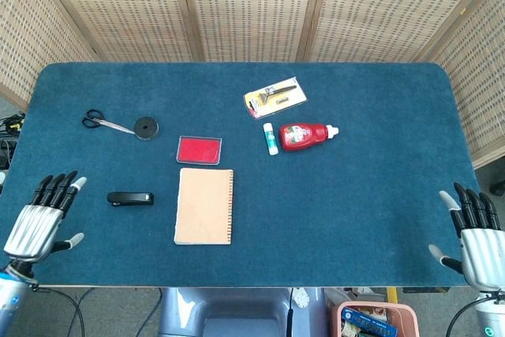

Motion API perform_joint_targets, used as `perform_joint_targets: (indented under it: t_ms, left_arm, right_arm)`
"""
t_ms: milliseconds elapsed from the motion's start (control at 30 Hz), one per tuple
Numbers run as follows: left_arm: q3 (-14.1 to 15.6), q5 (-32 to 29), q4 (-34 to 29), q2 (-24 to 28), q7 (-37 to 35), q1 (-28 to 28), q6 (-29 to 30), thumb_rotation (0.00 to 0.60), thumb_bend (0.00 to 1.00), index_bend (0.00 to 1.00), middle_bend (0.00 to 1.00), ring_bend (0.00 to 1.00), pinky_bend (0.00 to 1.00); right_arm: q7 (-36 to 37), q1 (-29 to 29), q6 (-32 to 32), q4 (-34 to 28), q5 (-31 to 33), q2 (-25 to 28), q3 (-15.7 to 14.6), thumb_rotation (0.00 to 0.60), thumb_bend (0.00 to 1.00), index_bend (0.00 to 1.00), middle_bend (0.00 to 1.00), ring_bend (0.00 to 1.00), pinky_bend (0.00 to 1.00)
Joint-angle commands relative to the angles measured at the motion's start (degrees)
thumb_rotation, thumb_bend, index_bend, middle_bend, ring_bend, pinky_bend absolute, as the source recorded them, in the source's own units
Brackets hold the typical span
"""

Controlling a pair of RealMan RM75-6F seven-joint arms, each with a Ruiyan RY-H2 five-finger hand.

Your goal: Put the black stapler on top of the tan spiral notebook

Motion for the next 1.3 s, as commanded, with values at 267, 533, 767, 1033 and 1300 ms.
perform_joint_targets:
  t_ms: [267, 533, 767, 1033, 1300]
  left_arm:
    - [-3.61, -7.34, 12.73, -11.77, 3.22, -14.50, -22.35, 0.600, 0.15, 0.18, 0.17, 0.10, 0.25]
    - [-4.96, -12.23, 16.07, -15.74, 5.77, -17.98, -26.18, 0.600, 0.16, 0.31, 0.26, 0.17, 0.31]
    - [-4.92, -14.11, 18.61, -17.85, 6.96, -19.41, -26.40, 0.600, 0.19, 0.40, 0.34, 0.23, 0.34]
    - [-4.29, -15.49, 20.71, -19.04, 7.10, -20.18, -26.35, 0.600, 0.22, 0.43, 0.38, 0.27, 0.39]
    - [-3.84, -16.08, 21.50, -19.62, 6.70, -20.82, -26.04, 0.600, 0.31, 0.61, 0.54, 0.42, 0.49]
  right_arm:
    - [2.29, 0.17, -0.96, 0.13, 2.17, 0.83, 0.81, 0.600, 0.00, 0.00, 0.00, 0.00, 0.00]
    - [3.02, 0.41, -1.69, 0.45, 3.11, 1.02, 1.10, 0.600, 0.00, 0.00, 0.00, 0.00, 0.00]
    - [2.87, 0.52, -1.94, 0.56, 3.34, 0.86, 1.12, 0.600, 0.00, 0.00, 0.00, 0.00, 0.00]
    - [3.15, 0.64, -2.27, 0.59, 3.36, 0.84, 1.00, 0.600, 0.00, 0.00, 0.00, 0.00, 0.00]
    - [3.65, 0.72, -2.48, 0.67, 3.55, 0.90, 1.04, 0.600, 0.00, 0.00, 0.00, 0.00, 0.00]
